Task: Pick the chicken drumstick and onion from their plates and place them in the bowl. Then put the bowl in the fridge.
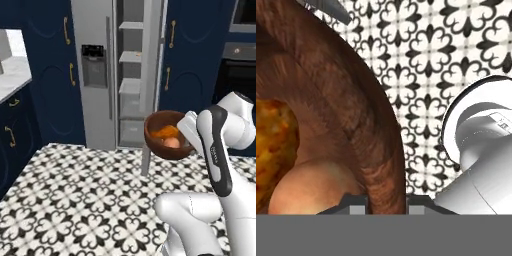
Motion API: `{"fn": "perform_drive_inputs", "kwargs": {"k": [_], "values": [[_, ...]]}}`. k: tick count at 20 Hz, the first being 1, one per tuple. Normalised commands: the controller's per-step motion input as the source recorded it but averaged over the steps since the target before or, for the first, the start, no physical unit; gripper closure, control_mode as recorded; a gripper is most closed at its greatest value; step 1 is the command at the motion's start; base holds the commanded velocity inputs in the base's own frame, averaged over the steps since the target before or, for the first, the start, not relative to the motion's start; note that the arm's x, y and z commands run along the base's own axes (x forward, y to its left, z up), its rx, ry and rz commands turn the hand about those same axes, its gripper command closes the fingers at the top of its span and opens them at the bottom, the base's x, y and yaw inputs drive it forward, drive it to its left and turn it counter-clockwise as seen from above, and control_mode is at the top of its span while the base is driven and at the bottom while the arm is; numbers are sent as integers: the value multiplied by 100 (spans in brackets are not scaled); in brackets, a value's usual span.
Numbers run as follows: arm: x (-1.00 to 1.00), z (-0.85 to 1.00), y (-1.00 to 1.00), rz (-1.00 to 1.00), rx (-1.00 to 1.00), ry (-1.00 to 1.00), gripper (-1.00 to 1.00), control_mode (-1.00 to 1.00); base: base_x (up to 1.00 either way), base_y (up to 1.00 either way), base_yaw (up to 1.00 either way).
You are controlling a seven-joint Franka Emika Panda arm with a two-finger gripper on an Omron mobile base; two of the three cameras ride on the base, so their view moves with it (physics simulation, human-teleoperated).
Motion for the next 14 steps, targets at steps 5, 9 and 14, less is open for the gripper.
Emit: {"fn": "perform_drive_inputs", "kwargs": {"k": [5, 9, 14], "values": [[0, 0, 0, 0, 0, 0, 100, 100, 31, 86, -60], [0, 0, 0, 0, 0, 0, 100, 100, 34, 100, -44], [0, 0, 0, 0, 0, 0, 100, 100, 45, 100, -14]]}}
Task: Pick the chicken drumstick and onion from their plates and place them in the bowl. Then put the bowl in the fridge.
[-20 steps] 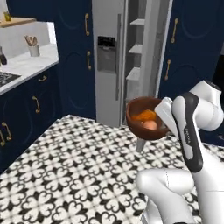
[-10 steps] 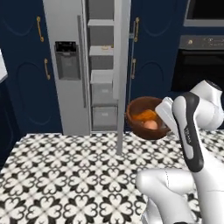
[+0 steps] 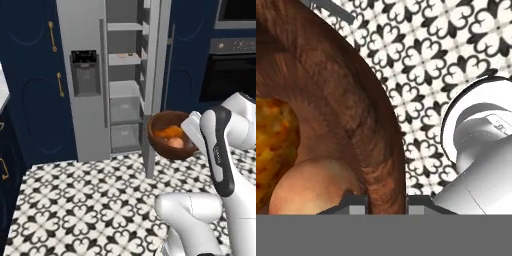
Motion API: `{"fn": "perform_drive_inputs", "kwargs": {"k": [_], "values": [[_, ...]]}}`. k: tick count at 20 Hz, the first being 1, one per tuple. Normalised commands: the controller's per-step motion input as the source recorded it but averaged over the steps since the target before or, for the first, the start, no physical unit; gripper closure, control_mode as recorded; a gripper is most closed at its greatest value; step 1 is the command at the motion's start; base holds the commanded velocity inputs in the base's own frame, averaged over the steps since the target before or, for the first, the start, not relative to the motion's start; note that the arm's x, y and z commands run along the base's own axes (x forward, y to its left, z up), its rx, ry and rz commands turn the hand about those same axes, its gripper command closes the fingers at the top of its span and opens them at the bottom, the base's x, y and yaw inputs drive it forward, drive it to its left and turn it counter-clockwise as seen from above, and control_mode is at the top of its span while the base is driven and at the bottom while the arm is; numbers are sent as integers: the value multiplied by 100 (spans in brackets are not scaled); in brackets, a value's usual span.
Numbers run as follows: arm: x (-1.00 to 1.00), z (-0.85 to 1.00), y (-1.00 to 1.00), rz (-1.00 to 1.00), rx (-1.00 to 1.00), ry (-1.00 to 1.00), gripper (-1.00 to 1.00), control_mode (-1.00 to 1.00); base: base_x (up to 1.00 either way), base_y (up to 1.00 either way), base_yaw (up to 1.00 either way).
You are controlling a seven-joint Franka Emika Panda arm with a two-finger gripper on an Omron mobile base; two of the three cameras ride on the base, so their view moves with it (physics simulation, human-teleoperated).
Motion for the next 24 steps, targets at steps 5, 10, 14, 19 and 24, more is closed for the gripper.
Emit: {"fn": "perform_drive_inputs", "kwargs": {"k": [5, 10, 14, 19, 24], "values": [[0, 0, 0, 0, 0, 0, 100, 100, 61, 91, -24], [0, 0, 0, 0, 0, 0, 100, 100, 75, 82, -36], [0, 0, 0, 0, 0, 0, 100, 100, 83, 45, -28], [0, 0, 0, 0, 0, 0, 100, 100, 100, 0, -8], [0, 0, 0, 0, 0, 0, 100, 100, 96, 4, -4]]}}
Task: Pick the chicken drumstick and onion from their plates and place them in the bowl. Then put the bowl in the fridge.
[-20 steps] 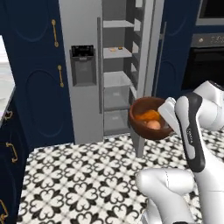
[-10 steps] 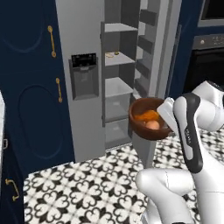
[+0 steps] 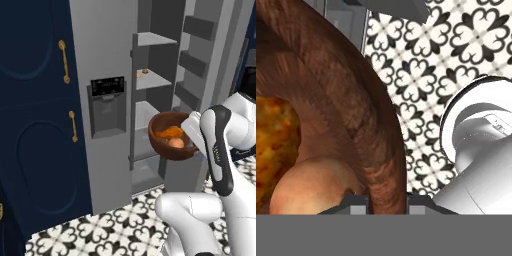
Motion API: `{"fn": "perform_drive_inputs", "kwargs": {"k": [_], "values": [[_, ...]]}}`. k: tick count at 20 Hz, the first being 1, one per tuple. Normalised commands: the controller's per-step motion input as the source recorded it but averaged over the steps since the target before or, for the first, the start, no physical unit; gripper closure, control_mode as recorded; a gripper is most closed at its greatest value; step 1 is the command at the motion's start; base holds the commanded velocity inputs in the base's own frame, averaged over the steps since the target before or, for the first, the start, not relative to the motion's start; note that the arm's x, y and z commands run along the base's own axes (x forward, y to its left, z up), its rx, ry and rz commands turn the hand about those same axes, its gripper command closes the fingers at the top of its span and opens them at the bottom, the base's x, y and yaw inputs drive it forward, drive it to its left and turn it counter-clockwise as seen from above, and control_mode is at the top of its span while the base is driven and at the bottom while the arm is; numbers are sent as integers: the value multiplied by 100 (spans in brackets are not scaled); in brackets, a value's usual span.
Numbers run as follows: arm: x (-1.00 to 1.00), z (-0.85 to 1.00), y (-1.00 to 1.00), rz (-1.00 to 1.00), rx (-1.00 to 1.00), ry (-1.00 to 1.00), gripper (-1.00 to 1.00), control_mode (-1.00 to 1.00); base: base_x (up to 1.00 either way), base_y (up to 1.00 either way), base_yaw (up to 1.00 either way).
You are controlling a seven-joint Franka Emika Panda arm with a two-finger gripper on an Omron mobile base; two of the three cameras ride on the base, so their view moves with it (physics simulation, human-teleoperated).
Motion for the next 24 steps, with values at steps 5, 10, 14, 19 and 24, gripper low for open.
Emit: {"fn": "perform_drive_inputs", "kwargs": {"k": [5, 10, 14, 19, 24], "values": [[0, 0, 0, 0, 0, 0, 100, 100, 57, -17, 0], [0, 0, 0, 0, 0, 0, 100, 100, 78, -2, 0], [0, 0, 0, 0, 0, 0, 100, 100, 61, -32, 3], [0, 0, 0, 0, 0, 0, 100, 100, 57, -30, 12], [0, 0, 0, 0, 0, 0, 100, 100, 57, -8, 11]]}}
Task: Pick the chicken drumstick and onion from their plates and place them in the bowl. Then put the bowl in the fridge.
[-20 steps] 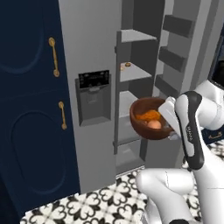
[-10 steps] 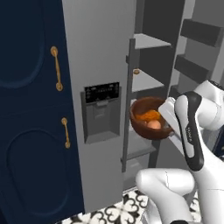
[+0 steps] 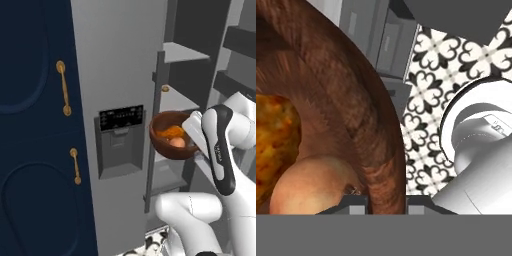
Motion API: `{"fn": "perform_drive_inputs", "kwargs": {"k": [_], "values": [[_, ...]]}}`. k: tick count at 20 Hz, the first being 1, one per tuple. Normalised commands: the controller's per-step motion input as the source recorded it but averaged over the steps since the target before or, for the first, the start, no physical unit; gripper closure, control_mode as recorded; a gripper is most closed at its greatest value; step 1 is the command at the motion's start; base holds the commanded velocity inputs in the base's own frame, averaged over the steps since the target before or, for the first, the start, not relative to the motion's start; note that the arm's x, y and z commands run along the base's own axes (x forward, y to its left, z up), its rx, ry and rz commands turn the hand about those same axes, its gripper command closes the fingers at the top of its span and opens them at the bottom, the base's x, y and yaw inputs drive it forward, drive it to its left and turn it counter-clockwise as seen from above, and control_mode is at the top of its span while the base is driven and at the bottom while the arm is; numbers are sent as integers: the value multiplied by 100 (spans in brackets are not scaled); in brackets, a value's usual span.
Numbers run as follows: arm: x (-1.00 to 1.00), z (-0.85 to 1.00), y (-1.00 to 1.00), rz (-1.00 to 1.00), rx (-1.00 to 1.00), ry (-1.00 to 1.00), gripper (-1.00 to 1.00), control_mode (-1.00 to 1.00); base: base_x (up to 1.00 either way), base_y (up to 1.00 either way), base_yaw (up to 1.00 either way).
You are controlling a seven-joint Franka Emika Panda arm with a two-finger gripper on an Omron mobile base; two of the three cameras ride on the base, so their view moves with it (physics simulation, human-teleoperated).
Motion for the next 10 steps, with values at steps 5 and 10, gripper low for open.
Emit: {"fn": "perform_drive_inputs", "kwargs": {"k": [5, 10], "values": [[0, 0, 0, 0, 0, 0, 100, 100, 39, -12, 9], [0, 0, 0, 0, 0, 0, 100, 100, 19, -34, 7]]}}
